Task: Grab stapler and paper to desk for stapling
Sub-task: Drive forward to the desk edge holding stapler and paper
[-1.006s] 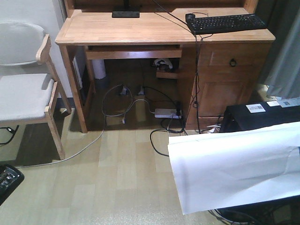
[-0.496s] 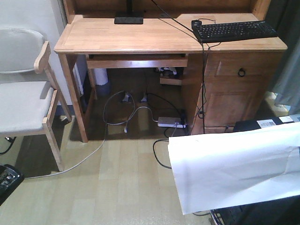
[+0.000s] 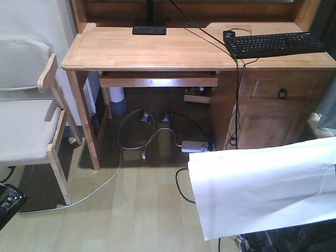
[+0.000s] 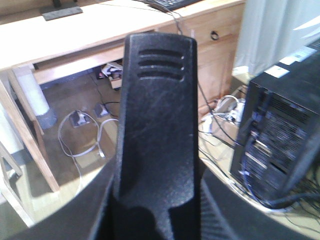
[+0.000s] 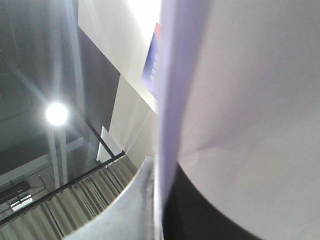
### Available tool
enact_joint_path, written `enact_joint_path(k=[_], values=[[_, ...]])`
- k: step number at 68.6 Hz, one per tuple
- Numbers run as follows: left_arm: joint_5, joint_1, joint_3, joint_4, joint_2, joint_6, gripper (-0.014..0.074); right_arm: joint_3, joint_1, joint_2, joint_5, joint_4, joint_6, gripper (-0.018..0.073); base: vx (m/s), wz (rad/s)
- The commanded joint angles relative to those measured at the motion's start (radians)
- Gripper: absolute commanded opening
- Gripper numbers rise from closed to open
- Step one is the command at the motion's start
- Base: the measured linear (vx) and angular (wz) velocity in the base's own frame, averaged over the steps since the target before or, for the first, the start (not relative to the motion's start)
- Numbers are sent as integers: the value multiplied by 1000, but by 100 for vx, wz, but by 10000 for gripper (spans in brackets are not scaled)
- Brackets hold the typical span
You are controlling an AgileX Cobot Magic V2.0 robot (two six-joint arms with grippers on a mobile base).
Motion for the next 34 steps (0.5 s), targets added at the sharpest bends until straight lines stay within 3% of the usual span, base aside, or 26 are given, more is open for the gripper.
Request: enact_joint_path(k=[1, 34], values=[[-112, -3, -29, -12, 8, -2, -6, 24, -1, 6, -90, 17, -14, -5, 18, 4], [-112, -3, -29, -12, 8, -2, -6, 24, -1, 6, -90, 17, -14, -5, 18, 4]])
